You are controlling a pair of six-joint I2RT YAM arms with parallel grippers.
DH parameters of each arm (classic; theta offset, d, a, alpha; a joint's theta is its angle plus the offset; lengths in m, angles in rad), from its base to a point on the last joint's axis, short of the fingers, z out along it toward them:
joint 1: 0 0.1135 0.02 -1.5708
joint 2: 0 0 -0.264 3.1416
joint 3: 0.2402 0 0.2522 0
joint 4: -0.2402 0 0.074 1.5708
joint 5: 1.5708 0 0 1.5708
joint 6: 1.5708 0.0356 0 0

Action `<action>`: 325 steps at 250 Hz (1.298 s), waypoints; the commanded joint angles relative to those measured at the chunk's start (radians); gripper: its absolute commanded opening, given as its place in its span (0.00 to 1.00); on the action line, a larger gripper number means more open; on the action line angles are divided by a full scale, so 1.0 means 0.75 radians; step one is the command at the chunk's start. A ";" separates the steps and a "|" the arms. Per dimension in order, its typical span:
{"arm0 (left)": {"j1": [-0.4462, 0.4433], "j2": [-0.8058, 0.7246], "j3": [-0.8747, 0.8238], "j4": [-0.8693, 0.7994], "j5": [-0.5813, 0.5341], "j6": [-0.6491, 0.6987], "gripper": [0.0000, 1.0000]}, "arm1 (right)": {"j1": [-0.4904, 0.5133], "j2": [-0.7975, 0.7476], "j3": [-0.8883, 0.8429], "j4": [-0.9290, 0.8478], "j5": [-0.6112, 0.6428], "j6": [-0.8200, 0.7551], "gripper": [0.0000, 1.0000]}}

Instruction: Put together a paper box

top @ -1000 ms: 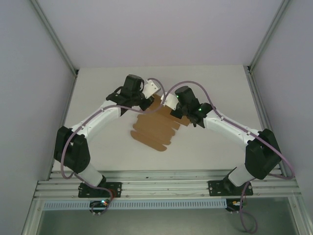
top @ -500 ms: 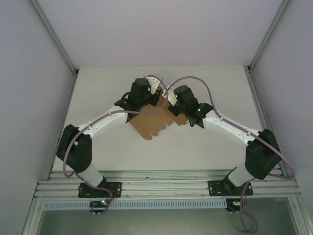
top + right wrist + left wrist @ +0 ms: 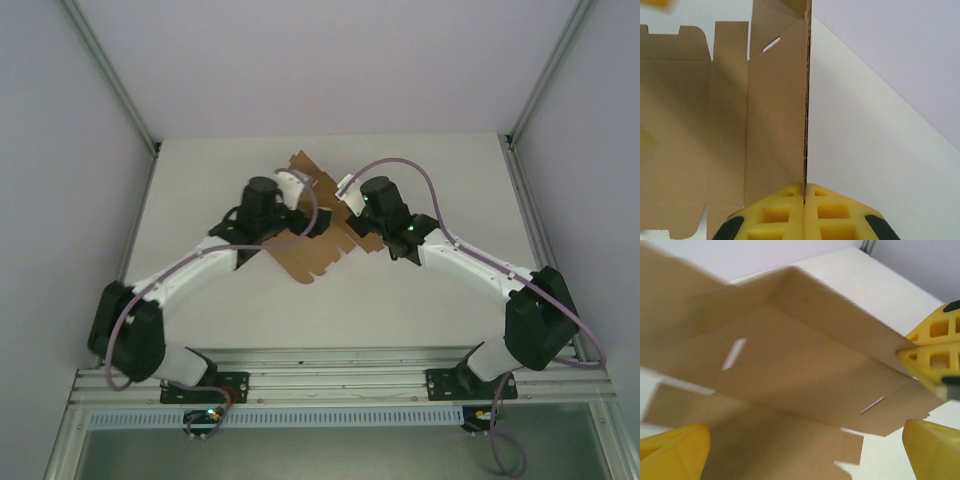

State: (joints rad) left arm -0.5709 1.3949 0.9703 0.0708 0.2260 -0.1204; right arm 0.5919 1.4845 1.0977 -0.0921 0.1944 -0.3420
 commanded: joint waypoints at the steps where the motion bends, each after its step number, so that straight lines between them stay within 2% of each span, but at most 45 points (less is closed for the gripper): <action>1: 0.136 -0.166 -0.063 -0.068 0.199 -0.066 1.00 | -0.062 -0.087 -0.041 0.045 -0.163 -0.035 0.00; 37: 0.336 -0.229 -0.111 -0.161 0.296 -0.076 1.00 | -0.156 -0.170 -0.100 0.057 -0.436 -0.029 0.00; 70: 0.502 -0.124 -0.092 -0.140 0.623 -0.071 1.00 | -0.190 -0.200 -0.120 0.046 -0.598 -0.068 0.00; 94: 0.542 0.003 -0.030 -0.100 0.824 -0.048 1.00 | -0.199 -0.191 -0.101 0.024 -0.648 -0.072 0.00; 133: 0.549 0.198 0.151 -0.192 0.879 0.033 0.99 | -0.196 -0.169 -0.074 0.013 -0.686 -0.062 0.00; 195: 0.553 0.363 0.283 -0.276 1.008 0.122 0.68 | -0.207 -0.160 -0.055 -0.005 -0.715 -0.057 0.00; 228: 0.548 0.368 0.243 -0.207 1.074 0.112 0.62 | -0.207 -0.154 -0.048 -0.002 -0.719 -0.054 0.00; 260: 0.543 0.351 0.204 -0.188 1.065 0.121 0.56 | -0.210 -0.154 -0.043 -0.002 -0.723 -0.051 0.00; 282: 0.542 0.351 0.197 -0.188 1.048 0.110 0.45 | -0.212 -0.153 -0.040 -0.005 -0.725 -0.049 0.00; 296: 0.541 0.355 0.197 -0.189 1.052 0.107 0.42 | -0.212 -0.149 -0.036 -0.010 -0.720 -0.049 0.00; 325: 0.526 0.351 0.195 -0.188 1.030 0.103 0.23 | -0.215 -0.138 -0.025 -0.026 -0.713 -0.041 0.00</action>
State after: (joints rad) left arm -0.1635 1.6634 1.1255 -0.0807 0.9840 -0.0555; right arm 0.4381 1.3628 1.0351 -0.0879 -0.3260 -0.3744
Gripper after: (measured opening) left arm 0.295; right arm 0.039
